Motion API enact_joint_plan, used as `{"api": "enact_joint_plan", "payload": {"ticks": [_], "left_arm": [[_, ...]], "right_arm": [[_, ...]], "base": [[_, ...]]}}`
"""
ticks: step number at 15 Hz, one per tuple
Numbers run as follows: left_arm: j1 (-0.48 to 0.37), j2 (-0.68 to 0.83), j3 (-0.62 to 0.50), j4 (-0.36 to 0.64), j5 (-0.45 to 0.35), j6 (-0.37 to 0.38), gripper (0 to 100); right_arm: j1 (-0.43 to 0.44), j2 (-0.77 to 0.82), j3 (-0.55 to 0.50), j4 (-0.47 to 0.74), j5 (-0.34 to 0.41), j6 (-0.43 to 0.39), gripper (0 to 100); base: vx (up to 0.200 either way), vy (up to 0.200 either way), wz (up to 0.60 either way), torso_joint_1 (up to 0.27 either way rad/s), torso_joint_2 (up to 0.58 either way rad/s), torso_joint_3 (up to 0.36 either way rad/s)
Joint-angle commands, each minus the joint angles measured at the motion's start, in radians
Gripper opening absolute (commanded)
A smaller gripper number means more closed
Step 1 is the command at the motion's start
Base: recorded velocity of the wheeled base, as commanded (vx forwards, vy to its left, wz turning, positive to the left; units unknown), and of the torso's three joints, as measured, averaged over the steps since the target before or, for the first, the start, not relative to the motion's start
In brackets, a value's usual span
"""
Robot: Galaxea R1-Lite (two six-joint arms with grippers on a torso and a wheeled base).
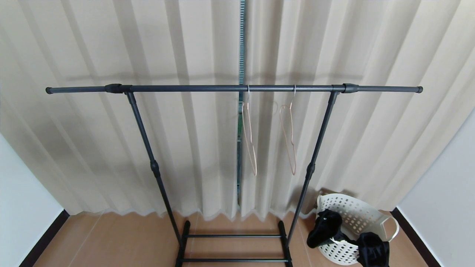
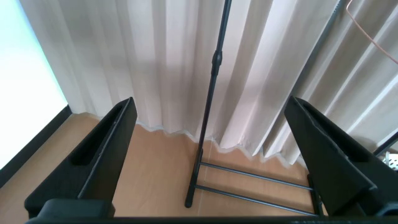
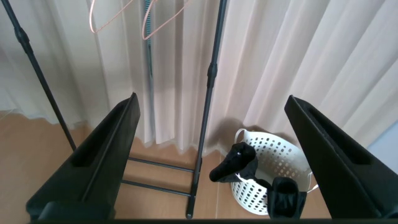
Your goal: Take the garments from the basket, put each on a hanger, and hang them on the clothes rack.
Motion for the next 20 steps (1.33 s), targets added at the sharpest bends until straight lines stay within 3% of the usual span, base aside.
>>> {"api": "enact_joint_plan", "payload": {"ticks": [1, 20], "left_arm": [[0.000, 0.000, 0.000, 0.000, 0.000, 0.000, 100], [0.000, 0.001, 0.000, 0.000, 0.000, 0.000, 100]], "right_arm": [[0.000, 0.001, 0.000, 0.000, 0.000, 0.001, 100], [0.000, 0.001, 0.000, -0.002, -0.014, 0.009, 100]], "base": [[0.000, 0.000, 0.00, 0.000, 0.00, 0.000], [0.000, 0.000, 0.00, 0.000, 0.00, 0.000]]}}
